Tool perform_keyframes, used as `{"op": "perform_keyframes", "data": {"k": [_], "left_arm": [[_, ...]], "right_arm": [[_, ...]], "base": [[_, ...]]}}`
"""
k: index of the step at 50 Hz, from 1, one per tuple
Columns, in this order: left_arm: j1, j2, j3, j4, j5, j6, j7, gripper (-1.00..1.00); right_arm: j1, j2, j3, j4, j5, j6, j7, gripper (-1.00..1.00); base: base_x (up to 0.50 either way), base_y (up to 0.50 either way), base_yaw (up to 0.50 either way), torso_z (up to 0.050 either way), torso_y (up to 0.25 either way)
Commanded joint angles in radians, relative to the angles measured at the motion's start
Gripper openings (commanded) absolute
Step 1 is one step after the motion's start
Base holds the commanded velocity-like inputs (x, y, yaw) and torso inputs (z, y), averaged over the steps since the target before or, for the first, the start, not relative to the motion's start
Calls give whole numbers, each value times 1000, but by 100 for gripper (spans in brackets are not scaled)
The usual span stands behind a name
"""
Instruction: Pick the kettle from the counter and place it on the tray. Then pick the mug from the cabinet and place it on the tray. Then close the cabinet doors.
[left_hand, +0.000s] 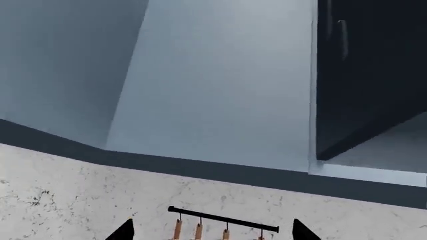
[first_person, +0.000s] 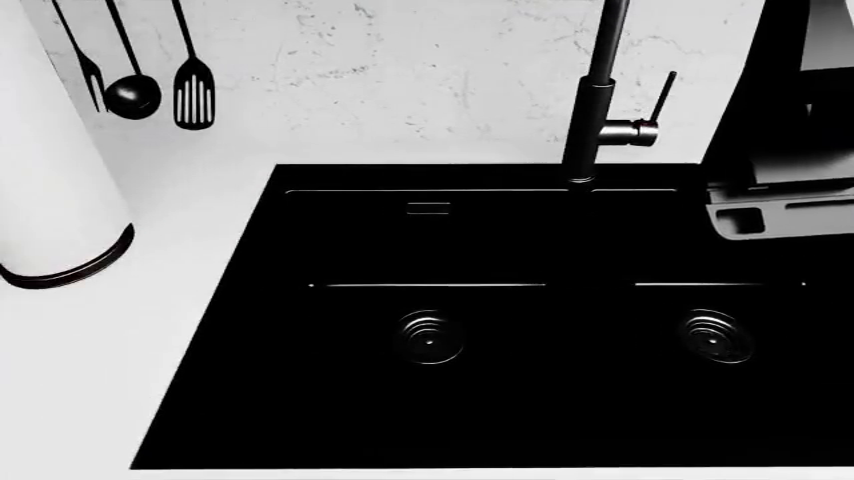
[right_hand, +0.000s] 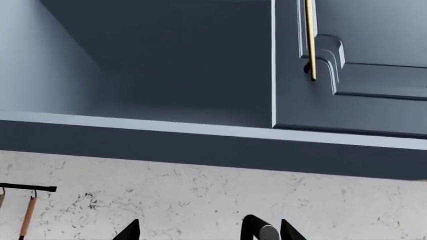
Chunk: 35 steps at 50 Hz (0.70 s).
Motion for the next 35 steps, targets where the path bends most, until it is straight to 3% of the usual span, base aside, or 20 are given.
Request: {"op": "perform_keyframes", "data": {"k": [1, 18, 28, 35], "left_arm": [[-163, -87, 101, -107, 43, 15, -49, 100], [-557, -6, 410, -393, 176, 21, 153, 100], [-938, 142, 579, -585, 199, -78, 289, 100], [-1174, 304, 672, -738, 220, -128, 343, 100]], "right_arm": [[-17, 1, 25, -5, 16, -4, -1, 100], [-7, -5, 32, -6, 50, 3, 26, 100], [-16, -20, 42, -6, 49, 18, 23, 100], [-10, -3, 49, -12, 84, 2, 44, 100]], "base": [[0, 0, 0, 0, 0], [0, 0, 0, 0, 0], [0, 0, 0, 0, 0], [0, 0, 0, 0, 0]]}}
